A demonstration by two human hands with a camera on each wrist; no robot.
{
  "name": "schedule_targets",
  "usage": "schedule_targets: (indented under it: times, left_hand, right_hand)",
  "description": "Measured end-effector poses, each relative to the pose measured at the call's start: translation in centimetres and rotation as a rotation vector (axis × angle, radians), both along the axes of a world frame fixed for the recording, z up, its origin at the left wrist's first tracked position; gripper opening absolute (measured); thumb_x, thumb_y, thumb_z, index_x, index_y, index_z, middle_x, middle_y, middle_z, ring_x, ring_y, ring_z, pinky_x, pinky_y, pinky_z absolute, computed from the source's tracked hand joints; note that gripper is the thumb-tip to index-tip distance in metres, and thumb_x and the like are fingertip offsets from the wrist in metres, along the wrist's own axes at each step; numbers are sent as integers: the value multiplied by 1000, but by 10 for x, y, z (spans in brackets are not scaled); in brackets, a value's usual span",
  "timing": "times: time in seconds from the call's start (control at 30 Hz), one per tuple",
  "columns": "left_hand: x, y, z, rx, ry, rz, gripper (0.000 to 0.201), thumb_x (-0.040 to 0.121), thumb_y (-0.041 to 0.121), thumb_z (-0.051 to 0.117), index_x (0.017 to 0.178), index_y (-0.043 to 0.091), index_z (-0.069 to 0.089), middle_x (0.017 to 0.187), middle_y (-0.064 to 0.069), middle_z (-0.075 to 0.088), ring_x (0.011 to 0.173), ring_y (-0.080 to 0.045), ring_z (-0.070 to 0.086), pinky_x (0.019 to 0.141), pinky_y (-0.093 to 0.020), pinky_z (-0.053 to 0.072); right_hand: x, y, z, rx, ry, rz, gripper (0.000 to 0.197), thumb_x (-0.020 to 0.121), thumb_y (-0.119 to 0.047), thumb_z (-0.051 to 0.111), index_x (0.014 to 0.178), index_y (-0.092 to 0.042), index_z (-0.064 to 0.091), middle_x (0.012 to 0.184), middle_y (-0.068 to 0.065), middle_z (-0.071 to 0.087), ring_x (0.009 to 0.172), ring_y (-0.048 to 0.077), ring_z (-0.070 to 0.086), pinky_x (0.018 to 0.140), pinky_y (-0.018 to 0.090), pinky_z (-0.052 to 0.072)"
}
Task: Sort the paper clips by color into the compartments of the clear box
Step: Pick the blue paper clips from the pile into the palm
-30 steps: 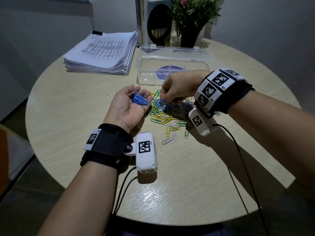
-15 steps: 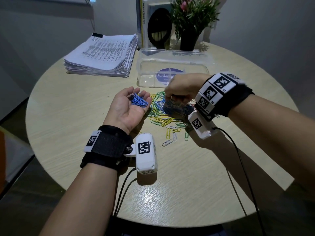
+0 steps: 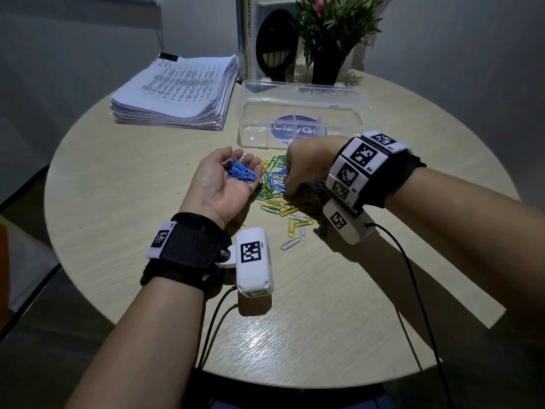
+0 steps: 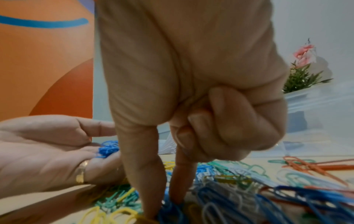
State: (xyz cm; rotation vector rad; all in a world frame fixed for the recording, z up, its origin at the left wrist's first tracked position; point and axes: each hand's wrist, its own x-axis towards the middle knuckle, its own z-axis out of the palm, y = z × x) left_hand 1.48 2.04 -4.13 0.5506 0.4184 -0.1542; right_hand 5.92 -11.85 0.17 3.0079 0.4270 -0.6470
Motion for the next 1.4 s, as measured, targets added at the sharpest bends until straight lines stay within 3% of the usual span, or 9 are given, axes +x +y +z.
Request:
schedule_targets:
  times: [0.13, 0.3, 0.5, 0.6, 0.77, 0.9, 1.17, 1.27, 1.4]
  left_hand:
    - [0, 0, 0, -1, 0, 2, 21, 99, 17, 42, 94, 1, 54, 93, -17, 55, 88, -26, 56, 78, -35, 46]
    - [-1, 0, 0, 10, -5, -22, 22, 98, 18, 42, 90, 2, 55, 89, -15, 54, 86, -25, 56, 78, -35, 46]
    - [-2, -8, 1, -48, -18, -86, 33, 101, 25, 33, 93, 0, 53, 90, -18, 54, 79, -25, 54, 78, -35, 46]
    - [-3, -9, 0, -101, -42, -111, 40, 103, 32, 25, 109, 1, 50, 100, -20, 56, 82, -26, 55, 83, -39, 46]
    - [-1, -7, -2, -101, -65, -126, 40, 104, 29, 24, 114, -2, 47, 99, -21, 58, 85, -28, 56, 79, -41, 48]
    - [-1, -7, 1, -116, -23, -81, 37, 104, 26, 26, 96, -2, 49, 90, -20, 54, 76, -26, 53, 72, -38, 47]
    - [-1, -1, 1, -99, 15, 5, 39, 104, 23, 26, 91, 0, 54, 87, -16, 53, 81, -25, 54, 82, -36, 44]
    - [-1, -1, 2, -98, 21, 11, 39, 104, 23, 27, 91, -1, 55, 87, -16, 53, 81, -25, 54, 84, -36, 44]
    - [-2, -2, 1, -91, 22, 4, 39, 104, 23, 27, 91, -1, 55, 91, -17, 53, 84, -26, 54, 82, -37, 44]
  right_hand:
    - [0, -3, -2, 5, 16, -2, 36, 73, -40, 72, 95, -11, 70, 90, 6, 71, 85, 22, 67, 75, 35, 56]
    - [3, -6, 9, 279, 163, -150, 18, 86, -20, 53, 80, -5, 61, 68, 8, 56, 56, 20, 46, 54, 28, 39]
    - [1, 19, 30, 486, 97, -75, 25, 92, -7, 38, 91, 6, 59, 80, 20, 59, 53, 21, 42, 46, 27, 33]
    - [-4, 32, 34, 275, -114, 99, 21, 92, -17, 45, 74, -19, 55, 83, 4, 59, 56, 12, 46, 53, 21, 39]
    - [-9, 43, 37, 327, -120, 138, 28, 87, -8, 45, 103, 3, 64, 99, 18, 66, 83, 31, 61, 68, 36, 53]
    - [-9, 33, 40, 640, -23, 0, 18, 88, 2, 45, 94, 1, 61, 93, 23, 68, 77, 25, 63, 77, 40, 58]
    - [-6, 7, 17, 118, -112, 86, 22, 79, -4, 67, 100, -3, 74, 93, 14, 73, 67, 16, 59, 73, 32, 55]
    - [-9, 2, 7, 64, -91, 127, 28, 78, -13, 73, 106, -7, 73, 102, 10, 72, 80, 18, 63, 77, 33, 55]
    - [-9, -3, 4, 124, -72, 119, 29, 76, -20, 77, 104, -10, 74, 98, 5, 73, 76, 13, 59, 53, 17, 44]
